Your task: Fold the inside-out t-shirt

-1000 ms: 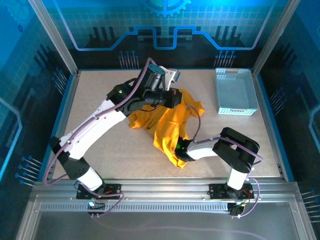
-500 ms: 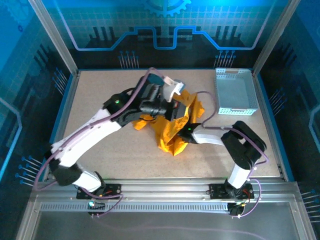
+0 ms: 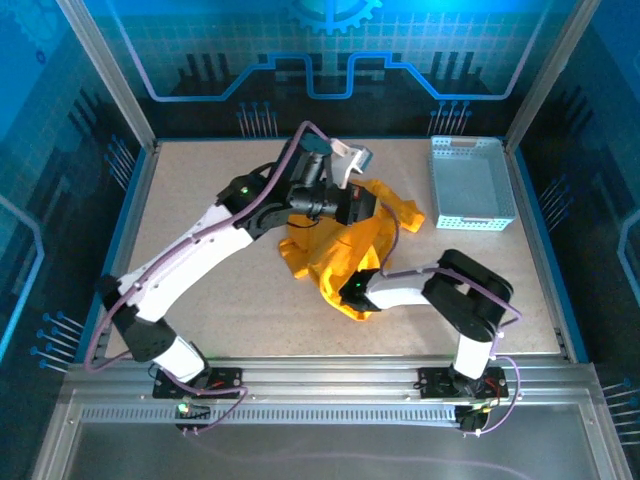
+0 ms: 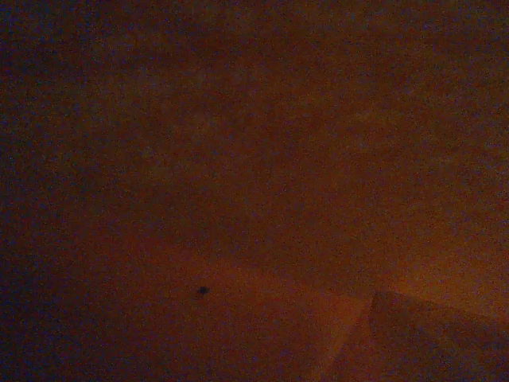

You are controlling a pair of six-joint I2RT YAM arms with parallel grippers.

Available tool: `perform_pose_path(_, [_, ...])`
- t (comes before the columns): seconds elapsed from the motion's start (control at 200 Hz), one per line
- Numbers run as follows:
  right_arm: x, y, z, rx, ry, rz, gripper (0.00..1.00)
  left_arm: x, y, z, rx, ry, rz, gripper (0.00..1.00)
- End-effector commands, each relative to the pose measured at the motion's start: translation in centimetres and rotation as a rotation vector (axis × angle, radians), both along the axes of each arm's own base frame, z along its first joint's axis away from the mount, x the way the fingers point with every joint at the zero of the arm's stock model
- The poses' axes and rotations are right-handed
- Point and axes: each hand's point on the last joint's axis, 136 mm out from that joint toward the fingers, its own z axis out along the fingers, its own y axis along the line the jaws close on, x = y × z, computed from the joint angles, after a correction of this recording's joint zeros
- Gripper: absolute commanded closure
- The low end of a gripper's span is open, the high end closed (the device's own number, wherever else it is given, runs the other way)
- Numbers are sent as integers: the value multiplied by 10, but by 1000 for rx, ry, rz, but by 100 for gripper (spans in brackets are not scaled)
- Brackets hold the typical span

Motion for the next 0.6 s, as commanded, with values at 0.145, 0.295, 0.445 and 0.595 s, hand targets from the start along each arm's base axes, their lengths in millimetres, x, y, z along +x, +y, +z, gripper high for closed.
perform_pose_path(0.145, [33,-6,-16,-30,105,-97,26,-40,-26,39,-89,-32,-150,100])
perform_pose_path(0.295, [52,-36,-22,9,196,-208,25,-88,-32,65,-180,-116,-274,100])
perform_pose_path(0.445, [60,-69,-23,131,277,-332,24,-106,-16,69,-239,-153,-285,100])
perform_pose_path(0.595, [61,-77,-23,289,306,-313,25,-84,13,59,-164,-210,-120,100])
